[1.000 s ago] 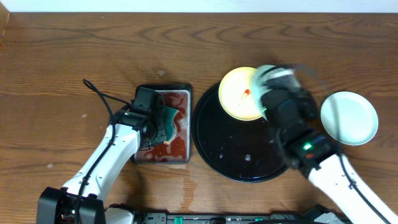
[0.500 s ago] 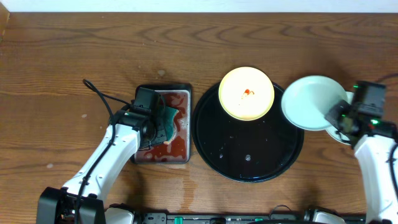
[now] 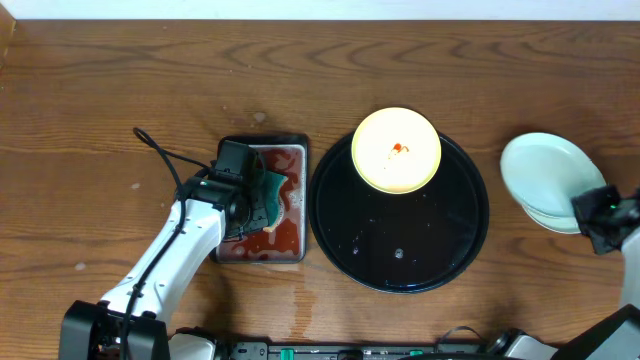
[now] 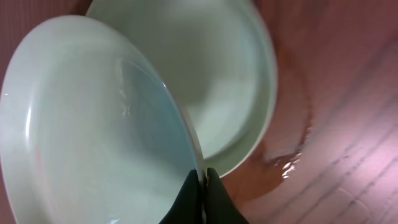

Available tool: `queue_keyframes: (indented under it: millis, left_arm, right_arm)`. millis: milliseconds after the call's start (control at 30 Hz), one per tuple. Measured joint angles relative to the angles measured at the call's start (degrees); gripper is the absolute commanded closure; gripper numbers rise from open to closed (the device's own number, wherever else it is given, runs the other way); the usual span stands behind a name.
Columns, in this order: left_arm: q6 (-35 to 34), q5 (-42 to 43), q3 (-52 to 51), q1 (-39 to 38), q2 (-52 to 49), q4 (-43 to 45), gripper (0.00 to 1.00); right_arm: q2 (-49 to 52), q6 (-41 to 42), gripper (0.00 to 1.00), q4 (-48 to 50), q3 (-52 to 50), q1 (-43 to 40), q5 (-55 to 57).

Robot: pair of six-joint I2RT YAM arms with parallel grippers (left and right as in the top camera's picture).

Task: Clean dirty plates on tray and stack at the side
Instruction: 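Carry the pale green plate right and stack it on the light blue plate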

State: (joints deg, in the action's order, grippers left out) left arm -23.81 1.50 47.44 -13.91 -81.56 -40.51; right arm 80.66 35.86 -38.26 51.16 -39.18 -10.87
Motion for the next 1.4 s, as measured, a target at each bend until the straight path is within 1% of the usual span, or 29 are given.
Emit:
queue_keyframes:
  millis: [200, 500, 533, 567, 633, 667, 700, 767, 900, 1000, 1067, 1133, 1267, 1400]
  left_arm:
    - [0.00, -0.02, 0.00, 0.00, 0.00, 0.02, 0.75]
    - [0.00, 0.00, 0.00, 0.00, 0.00, 0.00, 0.75]
    - [0.00, 0.00, 0.00, 0.00, 0.00, 0.00, 0.75]
    - [0.00, 0.00, 0.00, 0.00, 0.00, 0.00, 0.75]
    - [0.00, 0.00, 0.00, 0.00, 0.00, 0.00, 0.75]
    - [0.00, 0.00, 0.00, 0.00, 0.00, 0.00, 0.75]
    - [0.00, 0.00, 0.00, 0.00, 0.00, 0.00, 0.75]
    - [0.00, 0.00, 0.00, 0.00, 0.00, 0.00, 0.75]
    - [0.00, 0.00, 0.00, 0.00, 0.00, 0.00, 0.75]
    - [0.00, 0.00, 0.00, 0.00, 0.00, 0.00, 0.75]
    - [-0.02, 0.00, 0.00, 0.00, 0.00, 0.00, 0.75]
    - [0.00, 0.00, 0.00, 0.00, 0.00, 0.00, 0.75]
    - [0.00, -0.02, 0.00, 0.00, 0.00, 0.00, 0.75]
    - [0.00, -0.02, 0.00, 0.00, 0.00, 0.02, 0.75]
  right_arm:
    - [2.40, 0.83, 0.99, -0.07, 0.00, -5.60, -0.96]
    - [5.66, 1.03, 0.98, 0.50, 0.00, -6.86, -1.14]
    - [6.05, 1.01, 0.96, 0.63, 0.00, -6.86, -1.11]
    - [6.51, 1.07, 0.91, 0.83, 0.00, -6.86, -1.14]
    - [7.15, 1.29, 0.71, 1.05, 0.00, -6.86, -1.20]
    - [7.30, 1.60, 0.65, 1.09, 0.00, -6.86, -1.14]
    - [7.39, 1.42, 0.63, 1.33, 0.00, -6.86, -1.20]
    - [7.45, 0.98, 0.60, 1.70, 0.00, -6.86, -1.25]
    - [7.45, 0.04, 0.59, 2.27, 0.00, -6.86, -1.27]
    - [7.45, -1.01, 0.54, 2.54, 0.00, -6.75, -1.27]
    - [7.45, -2.25, 0.48, 2.86, 0.00, -6.29, -1.36]
    - [7.45, -3.85, 0.46, 3.74, 0.00, -5.49, -2.29]
    - [7.48, -9.46, 0.44, 8.98, 0.00, -2.27, -9.05]
    - [7.45, -15.67, 0.38, 13.73, 0.02, 3.54, -17.97]
